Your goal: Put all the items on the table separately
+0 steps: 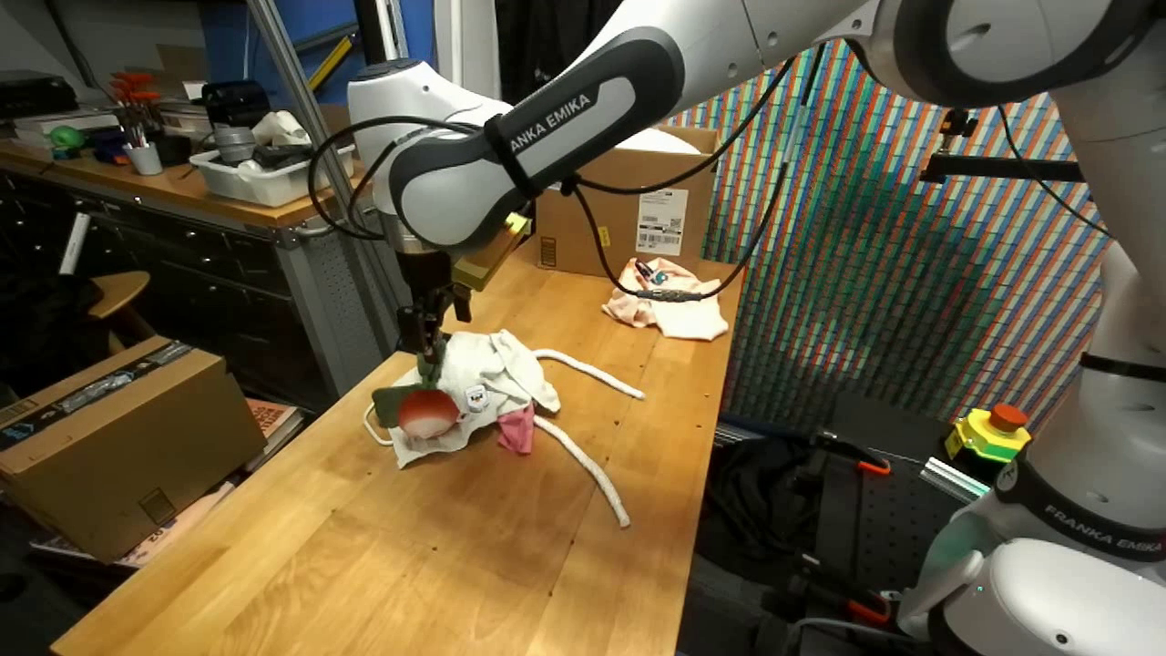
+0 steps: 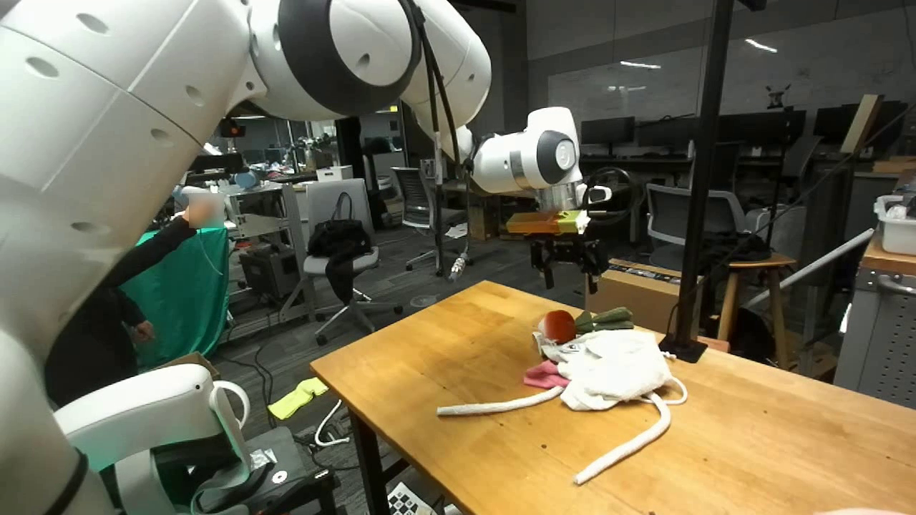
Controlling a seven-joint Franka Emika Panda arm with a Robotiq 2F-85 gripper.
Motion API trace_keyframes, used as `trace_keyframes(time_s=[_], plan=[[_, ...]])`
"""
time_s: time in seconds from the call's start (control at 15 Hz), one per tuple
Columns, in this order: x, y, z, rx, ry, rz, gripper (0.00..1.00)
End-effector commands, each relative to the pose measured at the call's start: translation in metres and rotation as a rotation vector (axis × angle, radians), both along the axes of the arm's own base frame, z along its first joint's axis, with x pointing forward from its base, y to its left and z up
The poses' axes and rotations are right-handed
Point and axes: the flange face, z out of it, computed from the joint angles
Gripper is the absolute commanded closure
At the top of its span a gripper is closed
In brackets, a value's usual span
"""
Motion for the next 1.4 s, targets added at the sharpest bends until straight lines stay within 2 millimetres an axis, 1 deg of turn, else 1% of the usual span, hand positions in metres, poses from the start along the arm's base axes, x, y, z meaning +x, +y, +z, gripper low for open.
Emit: trace_keyframes(time_s=[0.0,0.4,0.73,1.2,1.33], plan=[[0.014,0.019,-0.011,0.036,0.017,0.042,0.00],[0.011,0.041,-0.042,0.072,0.081,0.078,0.00],[0.008,0.054,-0.066,0.099,0.108,0.089,0.00],[0.013,0.051,-0.088,0.118,0.076,0.084,0.00],[0.015,0.049,-0.088,0.116,0.051,0.088,0.00]])
